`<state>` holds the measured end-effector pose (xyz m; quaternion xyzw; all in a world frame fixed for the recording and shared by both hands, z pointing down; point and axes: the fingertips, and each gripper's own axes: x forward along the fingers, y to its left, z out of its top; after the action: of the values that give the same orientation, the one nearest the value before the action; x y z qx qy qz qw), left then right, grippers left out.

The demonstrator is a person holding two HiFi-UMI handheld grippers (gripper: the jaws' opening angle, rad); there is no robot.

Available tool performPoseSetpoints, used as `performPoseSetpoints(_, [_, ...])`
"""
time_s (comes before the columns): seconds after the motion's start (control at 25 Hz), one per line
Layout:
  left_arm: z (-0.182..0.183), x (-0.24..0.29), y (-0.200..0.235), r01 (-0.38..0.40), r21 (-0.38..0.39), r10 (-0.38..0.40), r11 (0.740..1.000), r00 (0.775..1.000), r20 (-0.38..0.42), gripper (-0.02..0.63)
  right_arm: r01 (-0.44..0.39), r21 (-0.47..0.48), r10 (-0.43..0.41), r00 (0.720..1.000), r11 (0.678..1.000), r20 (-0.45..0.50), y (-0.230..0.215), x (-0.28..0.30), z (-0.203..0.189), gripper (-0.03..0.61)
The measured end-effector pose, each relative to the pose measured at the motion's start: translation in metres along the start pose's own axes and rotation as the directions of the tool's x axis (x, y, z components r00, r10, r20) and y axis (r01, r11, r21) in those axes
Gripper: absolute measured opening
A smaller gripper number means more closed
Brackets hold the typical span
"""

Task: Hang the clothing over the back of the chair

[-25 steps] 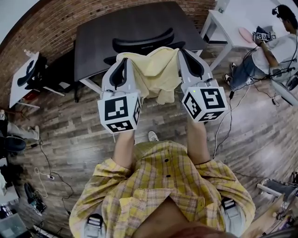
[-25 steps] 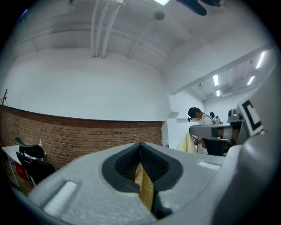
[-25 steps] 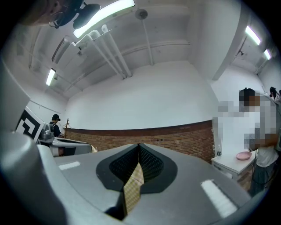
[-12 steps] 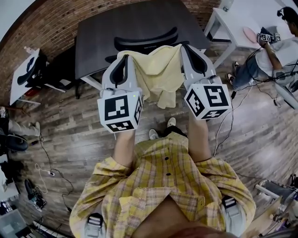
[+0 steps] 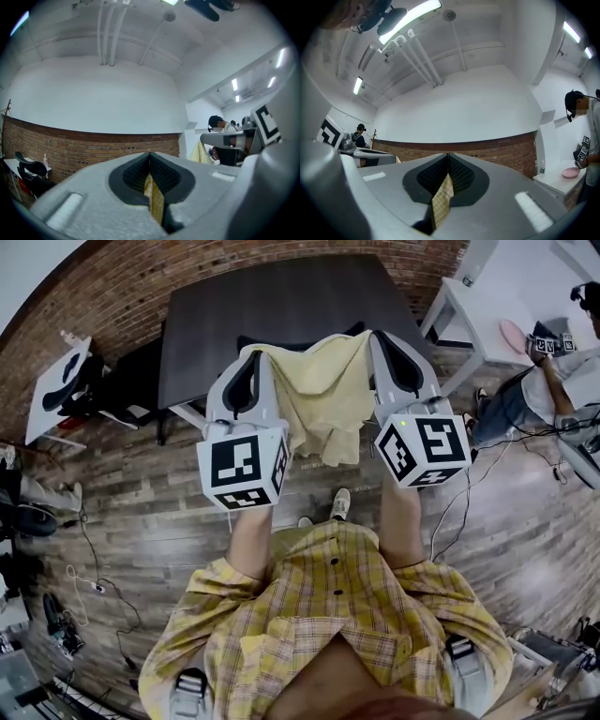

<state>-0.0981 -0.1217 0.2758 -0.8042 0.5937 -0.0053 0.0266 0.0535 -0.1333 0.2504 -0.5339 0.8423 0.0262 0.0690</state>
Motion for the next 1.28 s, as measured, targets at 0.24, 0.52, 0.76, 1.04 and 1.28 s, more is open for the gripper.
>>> performPoseSetpoints(0.24, [0.013,0.030,0.000,-0.033,-0.002,0.033,0.999,0.999,0.024,0.003,-0.040,-0.009,0.040,0.999,0.999,0.014,-0.018,0.026,0.011,0.011])
performPoseSetpoints(0.52, [0.034,0.063,0.004,-0.078,-0.005,0.078,0.997,0.995,0.070,0.003,-0.089,-0.014,0.090,0.994,0.996,0.066,-0.040,0.056,0.030,0.011])
performPoseSetpoints(0.76, [0.050,0.083,0.009,-0.128,0.002,0.127,0.992,0.987,0.095,0.003,-0.132,-0.026,0.134,0.986,0.991,0.096,-0.059,0.075,0.045,0.011])
performPoseSetpoints(1.04, [0.067,0.105,0.010,-0.169,0.005,0.167,0.986,0.979,0.117,0.003,-0.175,-0.045,0.179,0.977,0.983,0.112,-0.072,0.096,0.060,0.011])
performPoseSetpoints(1.28, [0.078,0.123,0.018,-0.201,0.015,0.198,0.979,0.974,0.111,0.003,-0.221,-0.052,0.225,0.967,0.974,0.116,-0.073,0.118,0.070,0.011])
